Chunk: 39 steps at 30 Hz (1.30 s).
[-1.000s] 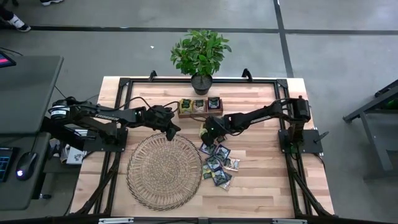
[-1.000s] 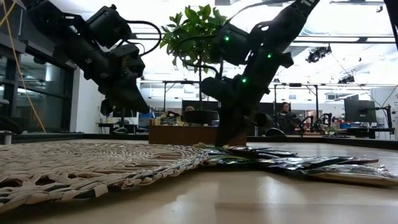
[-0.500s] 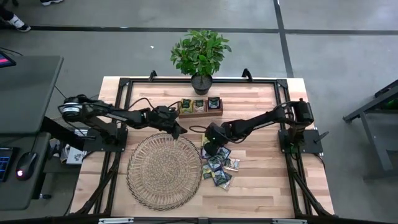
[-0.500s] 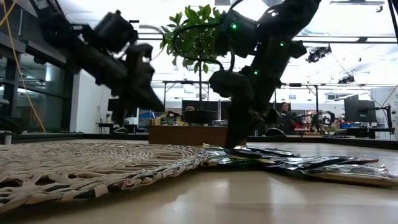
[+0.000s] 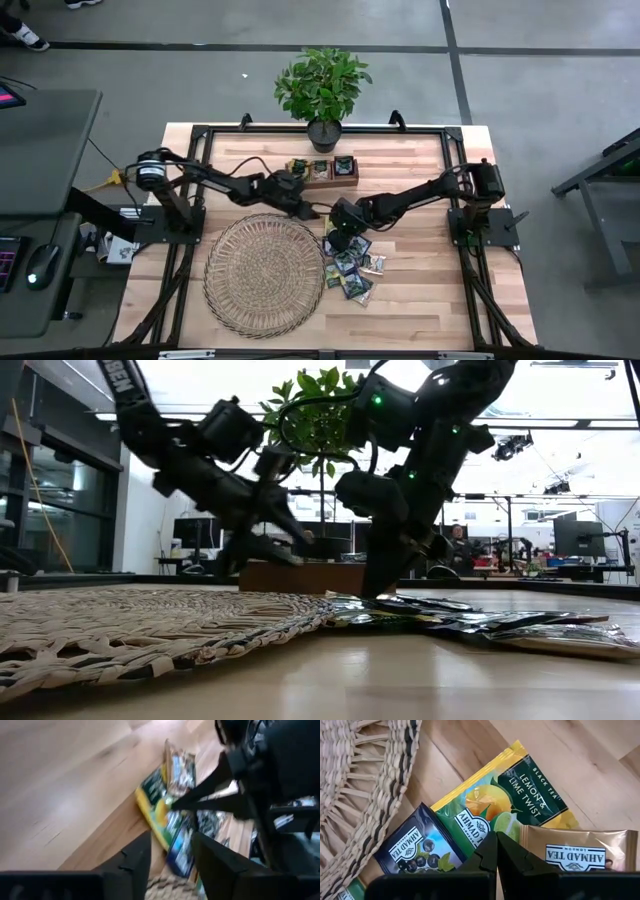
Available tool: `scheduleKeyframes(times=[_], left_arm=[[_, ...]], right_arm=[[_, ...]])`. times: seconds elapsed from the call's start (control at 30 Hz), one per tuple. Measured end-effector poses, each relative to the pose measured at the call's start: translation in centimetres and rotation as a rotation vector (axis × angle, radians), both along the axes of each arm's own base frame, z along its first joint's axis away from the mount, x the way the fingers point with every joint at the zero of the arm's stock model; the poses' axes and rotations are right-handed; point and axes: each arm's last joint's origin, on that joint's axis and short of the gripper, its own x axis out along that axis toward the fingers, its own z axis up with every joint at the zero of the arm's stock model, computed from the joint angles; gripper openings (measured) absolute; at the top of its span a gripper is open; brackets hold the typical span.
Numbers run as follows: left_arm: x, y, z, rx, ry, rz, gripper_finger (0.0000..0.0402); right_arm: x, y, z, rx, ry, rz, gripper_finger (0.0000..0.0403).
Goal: Pick & Place Tea
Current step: Put the yellow tea bag into the left section of the wooden organizer
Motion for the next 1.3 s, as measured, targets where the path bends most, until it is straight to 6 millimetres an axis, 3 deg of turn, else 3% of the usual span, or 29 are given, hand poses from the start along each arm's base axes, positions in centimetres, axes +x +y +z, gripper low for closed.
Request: scheduleKeyframes(times=[0.2,0.33,0.63,1.3], left_arm=[[2.1,0.4,-0.1,-0.068,0.092,0.039,0.0182],[2.7,0.5,-1.1,-0.087,0.209,0.050,0.0189],[4.7,0.8,-1.4,-0.116,0.192,0.073,0.0191],[5.5,-0.1,-1.9,-0.133,0.202,0.062,0.0186]], right_arm=[[0.0,0.2,0.0,0.005,-0.002,0.001,0.0000],[0.0,0.3,0.0,0.014,-0.003,-0.002,0.0000],[0.0,0.2,0.0,0.013,-0.009,-0.005,0.0000],[0.1,0.2,0.0,0.006,-0.026,-0.009,0.0000]])
